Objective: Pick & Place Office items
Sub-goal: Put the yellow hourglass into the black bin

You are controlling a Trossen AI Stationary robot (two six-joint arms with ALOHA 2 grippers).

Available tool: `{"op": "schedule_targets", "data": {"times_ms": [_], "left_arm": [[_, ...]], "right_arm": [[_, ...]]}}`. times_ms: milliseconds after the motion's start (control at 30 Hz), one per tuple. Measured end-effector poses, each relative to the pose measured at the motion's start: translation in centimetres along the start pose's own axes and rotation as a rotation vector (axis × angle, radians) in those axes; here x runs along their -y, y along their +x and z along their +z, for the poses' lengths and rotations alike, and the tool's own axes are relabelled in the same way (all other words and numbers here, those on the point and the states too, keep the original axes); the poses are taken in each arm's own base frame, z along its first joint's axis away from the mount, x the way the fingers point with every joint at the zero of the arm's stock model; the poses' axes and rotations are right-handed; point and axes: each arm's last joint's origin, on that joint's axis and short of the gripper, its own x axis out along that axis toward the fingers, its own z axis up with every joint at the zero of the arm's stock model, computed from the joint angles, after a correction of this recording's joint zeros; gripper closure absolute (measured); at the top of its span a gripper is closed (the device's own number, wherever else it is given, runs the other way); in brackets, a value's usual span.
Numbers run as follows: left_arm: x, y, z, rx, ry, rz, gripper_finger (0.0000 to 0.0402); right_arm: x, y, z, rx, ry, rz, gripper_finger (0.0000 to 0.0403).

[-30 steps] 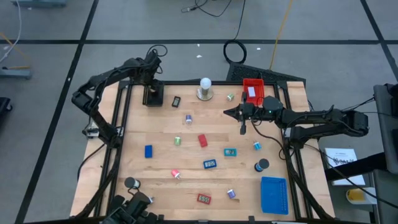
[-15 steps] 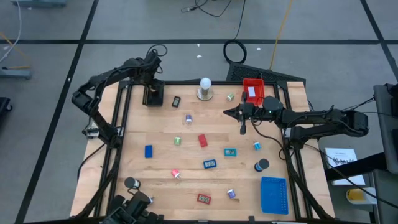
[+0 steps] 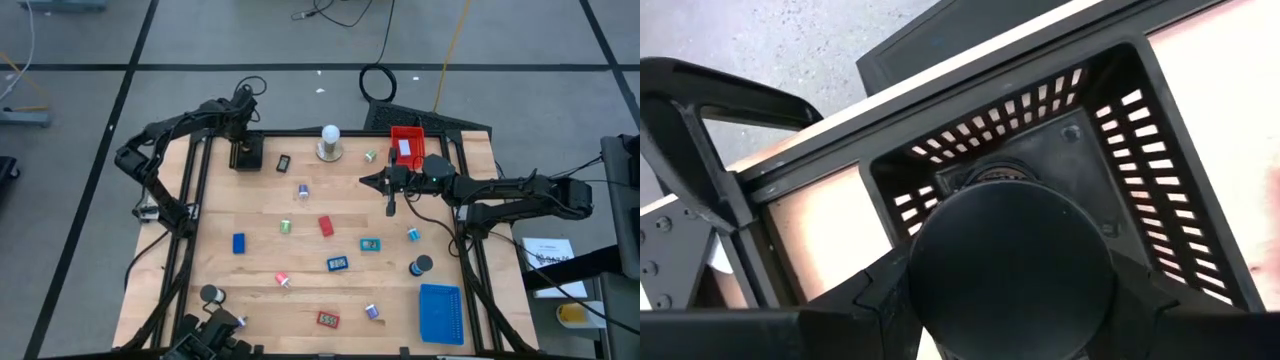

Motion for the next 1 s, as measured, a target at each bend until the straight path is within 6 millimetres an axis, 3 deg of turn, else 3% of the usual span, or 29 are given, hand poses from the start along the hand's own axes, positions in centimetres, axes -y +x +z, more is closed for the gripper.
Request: {"op": "schedule_targets", "data": {"times_ms": [533,1000], "left_arm": [[0.27,-0.07,0.15,0.023,0.020,0.017,0.0188],[0.26,-0.49,-0.03,0.019,0.041,0.065,0.0103]], "right_arm": [[0.00,0.00,0.02,0.002,0.000,0.000,0.0403],[0.00,0.00,0.01,0.001,0.000,0.000,0.0403]]}}
